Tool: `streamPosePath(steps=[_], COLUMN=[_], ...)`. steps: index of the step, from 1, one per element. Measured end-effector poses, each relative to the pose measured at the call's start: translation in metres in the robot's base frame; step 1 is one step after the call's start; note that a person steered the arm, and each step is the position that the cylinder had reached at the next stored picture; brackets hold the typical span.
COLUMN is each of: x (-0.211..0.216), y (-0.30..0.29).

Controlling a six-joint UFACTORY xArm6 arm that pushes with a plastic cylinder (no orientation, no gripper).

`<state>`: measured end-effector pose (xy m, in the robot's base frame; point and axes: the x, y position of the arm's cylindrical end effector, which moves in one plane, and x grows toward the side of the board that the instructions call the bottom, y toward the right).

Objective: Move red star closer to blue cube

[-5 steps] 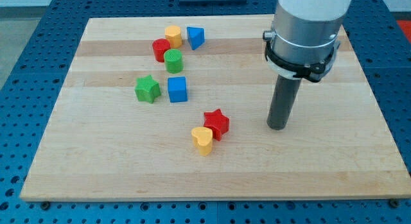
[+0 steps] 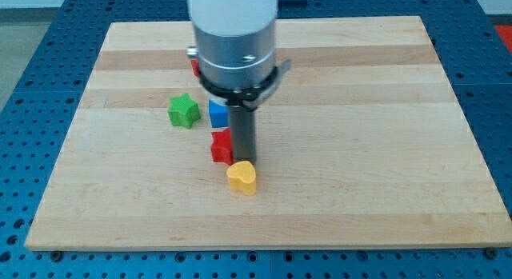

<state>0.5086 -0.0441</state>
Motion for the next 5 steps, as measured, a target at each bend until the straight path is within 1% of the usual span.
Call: streamPosePath(steps=[1,2,3,4,5], x=[-0.003,-0.012,-0.027,-0.030,-0.052], y=[-0.030,-0.029,-0.013,-0.007,-0.006])
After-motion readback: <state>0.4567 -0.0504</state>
